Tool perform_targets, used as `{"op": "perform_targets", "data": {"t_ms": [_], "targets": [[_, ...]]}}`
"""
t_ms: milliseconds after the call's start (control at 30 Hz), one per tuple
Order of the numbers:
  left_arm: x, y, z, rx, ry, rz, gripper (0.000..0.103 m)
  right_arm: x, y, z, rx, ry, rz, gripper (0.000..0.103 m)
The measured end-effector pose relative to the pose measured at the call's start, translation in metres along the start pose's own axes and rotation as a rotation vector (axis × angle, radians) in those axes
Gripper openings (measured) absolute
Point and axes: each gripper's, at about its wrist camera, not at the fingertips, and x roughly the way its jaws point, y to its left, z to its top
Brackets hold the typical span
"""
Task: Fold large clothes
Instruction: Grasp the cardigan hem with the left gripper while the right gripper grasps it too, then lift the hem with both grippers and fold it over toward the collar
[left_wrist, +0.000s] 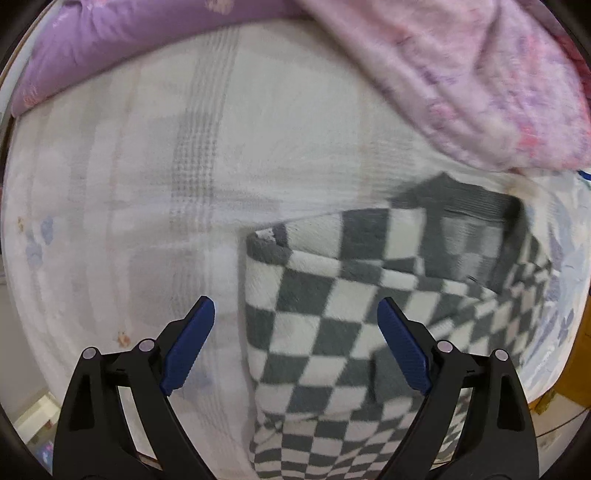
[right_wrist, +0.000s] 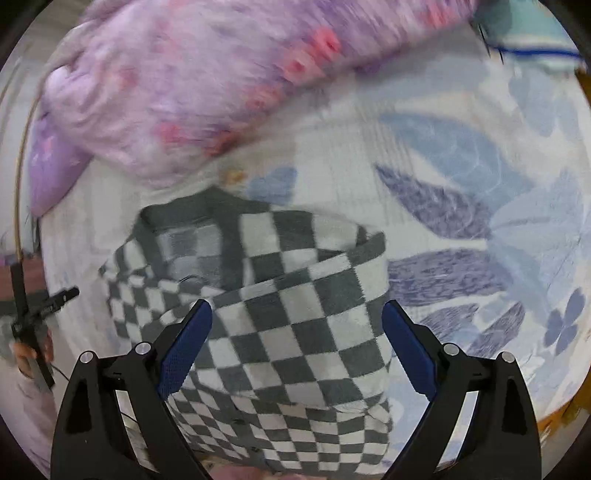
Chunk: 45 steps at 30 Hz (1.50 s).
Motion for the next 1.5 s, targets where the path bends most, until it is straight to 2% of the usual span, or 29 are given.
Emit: {"op": "perform_targets", "data": {"t_ms": [133,233,367,467,533,600,667,700,733,767,800,833,867,967,1067,1133,1267,1433,1500], "targets": [[0.038,0.011,0.019,-0.030,0.018,-0.001,0.090,0.031,-0.013,0.023,0.018,0.034,-0.011,0.090],[0.060,0.017,0.028,-0.020,-0.005,-0.059,0.090,0.061,-0.024,0.039,0.037,0.085,0.015,0.090],[0.091,0.025,0.033,-0.046,0.041,-0.069,0.090,0.098,-0.039,0.057,0.072,0.127,-0.033,0.090],[0.105,0.033,0.034,-0.056,0.030,-0.095,0.090,0.123,-0.044,0.064,0.037,0.167,-0.140,0.090],[0.109,0.039,0.035,-0.090,0.025,-0.121,0.091,0.135,-0.046,0.064,0.033,0.197,-0.151,0.090],[0.109,0.038,0.034,-0.070,0.017,-0.109,0.090,0.141,-0.048,0.062,0.040,0.207,-0.137,0.090],[0.108,0.035,0.032,-0.038,0.004,-0.089,0.087,0.143,-0.046,0.061,0.021,0.196,-0.141,0.090],[0.107,0.033,0.031,-0.032,-0.004,-0.088,0.077,0.142,-0.046,0.060,0.022,0.187,-0.141,0.089],[0.106,0.031,0.031,-0.024,-0.011,-0.090,0.066,0.141,-0.047,0.059,0.028,0.173,-0.131,0.084],[0.104,0.028,0.031,-0.018,-0.014,-0.088,0.061,0.140,-0.045,0.056,0.030,0.163,-0.120,0.074],[0.102,0.027,0.030,-0.011,-0.012,-0.084,0.050,0.137,-0.043,0.054,0.025,0.142,-0.116,0.070],[0.100,0.022,0.029,-0.014,-0.012,-0.072,0.041,0.134,-0.041,0.051,0.016,0.121,-0.129,0.059],[0.098,0.020,0.031,-0.018,-0.012,-0.068,0.038,0.131,-0.041,0.048,0.018,0.106,-0.136,0.047],[0.089,0.023,0.026,-0.039,-0.034,-0.068,0.029,0.123,-0.046,0.041,0.054,0.061,-0.130,0.030],[0.080,0.027,0.017,-0.061,-0.062,-0.070,0.025,0.115,-0.047,0.034,0.093,0.020,-0.132,0.022],[0.071,0.031,0.011,-0.075,-0.080,-0.065,0.023,0.104,-0.044,0.026,0.097,-0.016,-0.154,0.020],[0.052,0.031,-0.004,-0.074,-0.100,-0.071,0.022,0.084,-0.035,0.014,0.093,-0.068,-0.185,0.019],[0.021,0.033,-0.022,-0.045,-0.141,-0.082,0.021,0.052,-0.030,-0.004,0.066,-0.103,-0.152,0.018],[0.008,0.029,-0.031,-0.011,-0.170,-0.057,0.021,0.041,-0.030,-0.016,0.058,-0.120,-0.149,0.018]]}}
